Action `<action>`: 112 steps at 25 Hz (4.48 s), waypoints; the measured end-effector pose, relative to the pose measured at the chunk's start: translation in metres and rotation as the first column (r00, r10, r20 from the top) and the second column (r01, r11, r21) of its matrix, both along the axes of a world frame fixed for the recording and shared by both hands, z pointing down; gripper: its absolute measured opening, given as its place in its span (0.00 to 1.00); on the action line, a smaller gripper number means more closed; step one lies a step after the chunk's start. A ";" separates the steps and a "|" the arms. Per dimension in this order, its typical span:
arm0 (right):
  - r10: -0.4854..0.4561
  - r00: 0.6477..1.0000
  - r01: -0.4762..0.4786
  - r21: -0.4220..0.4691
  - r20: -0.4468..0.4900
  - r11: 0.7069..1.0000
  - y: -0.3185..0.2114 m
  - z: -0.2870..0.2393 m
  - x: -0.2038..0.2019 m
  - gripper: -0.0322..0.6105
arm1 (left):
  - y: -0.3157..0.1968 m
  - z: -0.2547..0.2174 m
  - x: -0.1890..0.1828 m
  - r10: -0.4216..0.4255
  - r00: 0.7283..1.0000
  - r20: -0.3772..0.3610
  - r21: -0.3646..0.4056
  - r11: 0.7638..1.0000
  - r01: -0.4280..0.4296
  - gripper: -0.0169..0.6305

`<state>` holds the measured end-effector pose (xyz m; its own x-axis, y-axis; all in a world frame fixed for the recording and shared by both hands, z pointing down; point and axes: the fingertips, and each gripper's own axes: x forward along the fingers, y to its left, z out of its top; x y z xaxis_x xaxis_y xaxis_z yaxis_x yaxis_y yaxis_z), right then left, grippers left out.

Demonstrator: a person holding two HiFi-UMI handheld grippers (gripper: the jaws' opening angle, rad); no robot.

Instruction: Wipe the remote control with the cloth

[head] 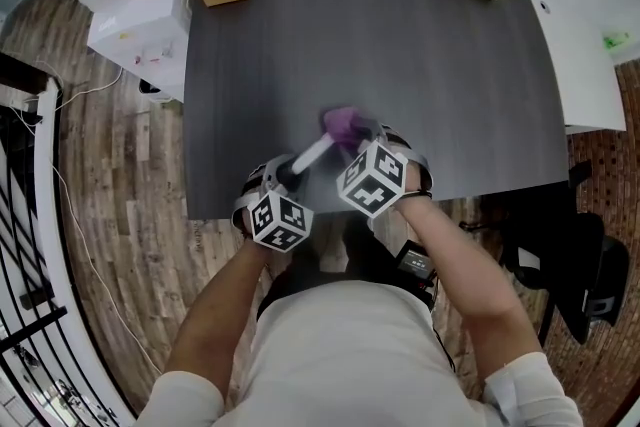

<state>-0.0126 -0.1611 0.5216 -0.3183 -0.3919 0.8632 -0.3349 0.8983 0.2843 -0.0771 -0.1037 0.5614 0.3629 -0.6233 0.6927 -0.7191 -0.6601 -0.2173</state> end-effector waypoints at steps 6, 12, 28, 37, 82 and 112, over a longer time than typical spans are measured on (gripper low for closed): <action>-0.018 0.999 0.020 -0.043 0.042 0.999 0.027 -0.015 -0.015 0.25 | -0.010 -0.026 0.018 0.088 0.986 0.144 0.082 0.992 -0.101 0.19; -0.027 0.972 0.094 -0.286 0.232 0.954 0.084 -0.039 -0.043 0.25 | -0.006 -0.018 0.022 0.141 0.960 0.242 0.080 0.983 -0.165 0.19; 0.049 0.998 -0.040 -0.240 0.032 0.970 0.063 0.036 0.029 0.25 | 0.051 0.011 0.023 0.438 0.872 0.218 -0.129 0.898 -0.420 0.44; 0.087 0.996 -0.087 -0.044 -0.001 0.995 -0.005 0.005 0.030 0.25 | 0.035 0.024 0.001 0.143 0.990 -0.013 -0.264 0.954 -0.142 0.42; 0.598 0.714 -0.445 -0.424 0.363 0.789 0.058 0.000 0.103 0.25 | -0.008 0.021 0.051 -0.036 0.998 0.048 -0.252 0.967 0.047 0.45; 0.219 0.869 0.097 -0.588 0.443 0.803 0.023 0.000 0.026 0.25 | -0.017 0.015 0.032 -0.220 0.899 -0.379 -0.534 0.845 -0.018 0.36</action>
<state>0.0131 -0.1386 0.5213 -0.7328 0.0935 0.6740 -0.3421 0.8056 -0.4837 -0.0452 -0.1203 0.5765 0.6407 -0.2692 0.7190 -0.7295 -0.5057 0.4606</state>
